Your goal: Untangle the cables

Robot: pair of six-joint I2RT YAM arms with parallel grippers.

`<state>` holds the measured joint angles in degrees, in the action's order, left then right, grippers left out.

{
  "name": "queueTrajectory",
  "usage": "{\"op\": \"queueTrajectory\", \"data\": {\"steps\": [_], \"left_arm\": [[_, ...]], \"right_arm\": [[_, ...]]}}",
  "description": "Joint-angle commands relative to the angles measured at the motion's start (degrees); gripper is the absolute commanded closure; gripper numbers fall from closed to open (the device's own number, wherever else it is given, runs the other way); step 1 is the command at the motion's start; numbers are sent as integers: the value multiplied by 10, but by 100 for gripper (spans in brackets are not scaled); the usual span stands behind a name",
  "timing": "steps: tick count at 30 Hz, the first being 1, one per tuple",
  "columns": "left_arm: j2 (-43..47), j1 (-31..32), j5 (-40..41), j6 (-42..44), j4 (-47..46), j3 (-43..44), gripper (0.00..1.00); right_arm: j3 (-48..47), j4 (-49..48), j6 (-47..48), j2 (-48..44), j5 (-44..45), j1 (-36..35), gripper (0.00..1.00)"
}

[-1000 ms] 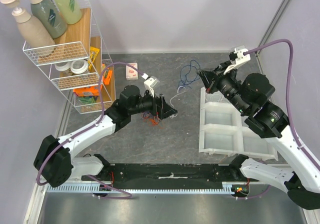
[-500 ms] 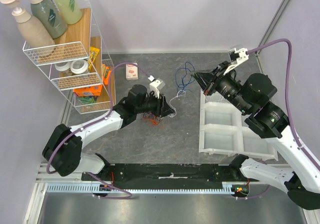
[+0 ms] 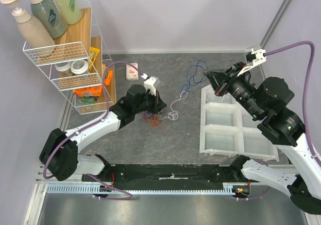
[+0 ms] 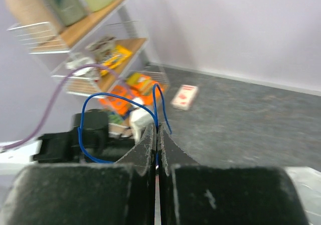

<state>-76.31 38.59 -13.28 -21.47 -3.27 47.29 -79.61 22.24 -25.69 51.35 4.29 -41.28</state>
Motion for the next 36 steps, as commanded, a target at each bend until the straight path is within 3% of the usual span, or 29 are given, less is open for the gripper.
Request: {"op": "queueTrajectory", "data": {"steps": [1,4,6,7,9,12,13,17,21,24,27,29,33,36], "left_arm": [[48,-6,112,-14,14,2,99],[72,-7,118,-8,-2,-14,98],[78,-8,26,12,-42,-14,98],[73,-10,-28,16,-61,-11,94],[64,-8,-119,-3,-107,-7,66],[56,-9,-172,-36,-176,-30,38],[51,-9,-180,-41,-184,-33,32],[31,-9,-193,-59,-199,-30,27],[7,-9,-212,-64,-215,-29,29],[-14,-9,-186,-65,-172,-14,42],[-38,-9,-167,-49,-114,9,48],[-45,-9,-160,-50,-107,13,58],[-36,-11,-135,-33,-87,18,91],[-15,-11,-59,-5,-38,23,98]], "right_arm": [[-53,94,59,-6,158,-1,100],[-57,99,71,-20,172,-1,100],[-63,98,70,-21,160,-1,100],[-65,96,70,-19,151,-1,100],[-70,92,66,-13,127,-1,100],[-73,88,59,-7,96,-1,100],[-75,83,58,-5,81,-1,100],[-59,42,34,6,-14,-1,100],[-42,4,1,23,-87,0,100],[-24,-23,-16,22,-109,-2,100],[-18,-35,-28,17,-119,-1,100],[-17,-40,-32,14,-126,-1,100],[-10,-33,-28,1,-112,-1,100],[-17,5,1,-12,-47,-1,100]]}}
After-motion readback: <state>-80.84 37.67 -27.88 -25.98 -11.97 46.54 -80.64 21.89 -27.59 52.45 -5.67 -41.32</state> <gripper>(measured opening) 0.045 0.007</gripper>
